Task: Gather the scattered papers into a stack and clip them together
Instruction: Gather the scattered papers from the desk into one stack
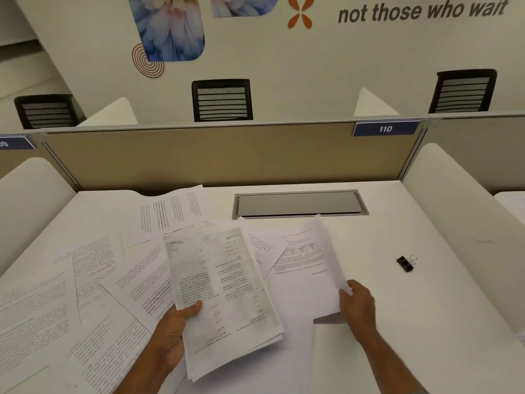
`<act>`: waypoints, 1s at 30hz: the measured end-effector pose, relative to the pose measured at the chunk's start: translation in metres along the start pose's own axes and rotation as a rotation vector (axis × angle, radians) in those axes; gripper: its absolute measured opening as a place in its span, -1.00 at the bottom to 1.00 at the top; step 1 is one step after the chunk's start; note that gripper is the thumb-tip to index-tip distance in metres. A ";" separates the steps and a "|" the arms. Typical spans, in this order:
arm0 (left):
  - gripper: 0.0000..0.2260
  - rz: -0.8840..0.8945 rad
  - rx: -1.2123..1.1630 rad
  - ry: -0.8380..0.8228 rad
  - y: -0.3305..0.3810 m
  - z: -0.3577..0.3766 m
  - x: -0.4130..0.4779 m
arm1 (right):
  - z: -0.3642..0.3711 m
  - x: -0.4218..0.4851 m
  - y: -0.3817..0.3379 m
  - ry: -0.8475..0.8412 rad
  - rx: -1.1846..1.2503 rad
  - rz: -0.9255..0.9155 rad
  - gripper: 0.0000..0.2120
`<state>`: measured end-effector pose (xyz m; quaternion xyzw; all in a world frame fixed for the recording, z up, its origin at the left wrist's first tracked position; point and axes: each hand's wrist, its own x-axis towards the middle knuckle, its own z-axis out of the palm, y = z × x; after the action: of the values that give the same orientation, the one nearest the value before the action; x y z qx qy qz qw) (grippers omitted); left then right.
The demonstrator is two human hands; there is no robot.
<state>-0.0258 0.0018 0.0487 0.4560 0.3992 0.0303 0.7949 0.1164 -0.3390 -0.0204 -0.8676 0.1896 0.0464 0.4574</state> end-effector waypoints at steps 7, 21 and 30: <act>-0.73 0.014 0.007 -0.041 -0.003 0.016 -0.004 | -0.079 0.002 -0.025 0.286 0.416 -0.013 -0.81; -0.82 0.167 0.058 -0.113 -0.002 0.052 -0.025 | -0.027 -0.084 -0.057 -0.259 0.385 -0.088 -0.82; -0.72 0.168 0.153 -0.152 0.006 0.015 -0.028 | 0.009 -0.127 -0.070 -0.493 0.292 -0.036 -0.88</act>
<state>-0.0326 -0.0166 0.0744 0.5480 0.2995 0.0316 0.7804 0.0253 -0.2599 0.0609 -0.7583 0.0620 0.2201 0.6105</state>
